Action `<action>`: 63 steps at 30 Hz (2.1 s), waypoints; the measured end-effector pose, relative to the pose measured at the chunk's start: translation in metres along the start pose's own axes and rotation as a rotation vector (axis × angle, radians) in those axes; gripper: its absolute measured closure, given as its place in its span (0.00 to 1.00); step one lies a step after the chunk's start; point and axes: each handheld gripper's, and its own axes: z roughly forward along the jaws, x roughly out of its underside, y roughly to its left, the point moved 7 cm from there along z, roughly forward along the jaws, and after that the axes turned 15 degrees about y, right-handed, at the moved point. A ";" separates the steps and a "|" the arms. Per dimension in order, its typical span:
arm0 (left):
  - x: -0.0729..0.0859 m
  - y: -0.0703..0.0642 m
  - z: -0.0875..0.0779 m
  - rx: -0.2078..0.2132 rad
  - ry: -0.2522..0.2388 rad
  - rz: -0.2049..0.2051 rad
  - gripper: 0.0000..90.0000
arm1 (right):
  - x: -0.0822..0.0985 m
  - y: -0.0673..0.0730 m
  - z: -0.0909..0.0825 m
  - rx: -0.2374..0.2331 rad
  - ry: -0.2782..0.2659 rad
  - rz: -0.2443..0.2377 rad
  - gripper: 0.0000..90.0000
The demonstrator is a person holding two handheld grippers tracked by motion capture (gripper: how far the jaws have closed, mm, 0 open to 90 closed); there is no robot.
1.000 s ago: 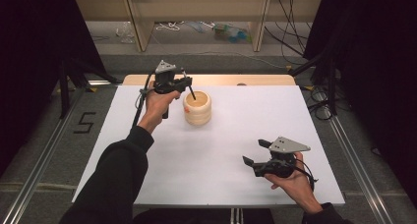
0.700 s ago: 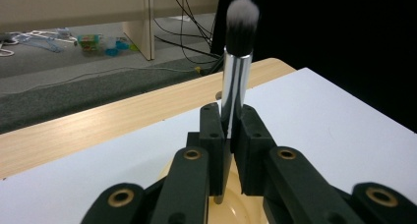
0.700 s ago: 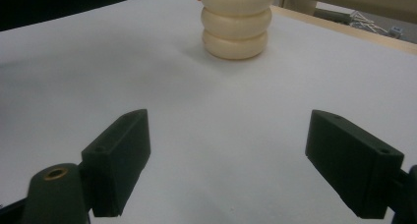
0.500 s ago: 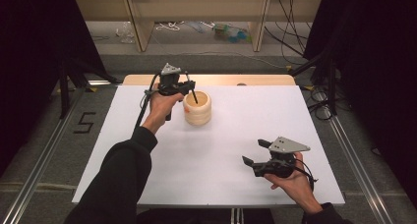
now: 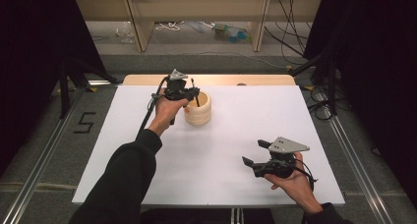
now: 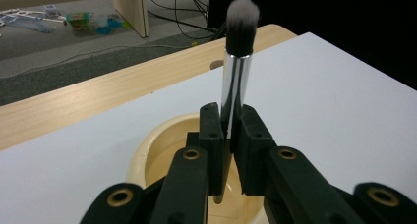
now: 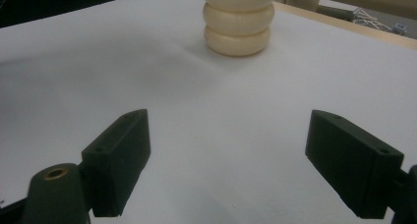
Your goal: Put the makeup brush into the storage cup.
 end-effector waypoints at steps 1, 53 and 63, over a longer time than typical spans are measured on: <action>0.000 -0.001 0.001 0.006 -0.007 -0.009 0.90 | 0.000 0.001 0.000 -0.003 0.000 0.001 0.20; 0.085 -0.008 -0.112 0.026 -0.128 -0.011 0.18 | -0.003 -0.001 -0.003 0.013 -0.031 0.005 0.20; 0.104 -0.014 -0.110 0.030 -0.126 -0.003 0.18 | -0.004 -0.001 -0.003 0.013 -0.033 0.004 0.20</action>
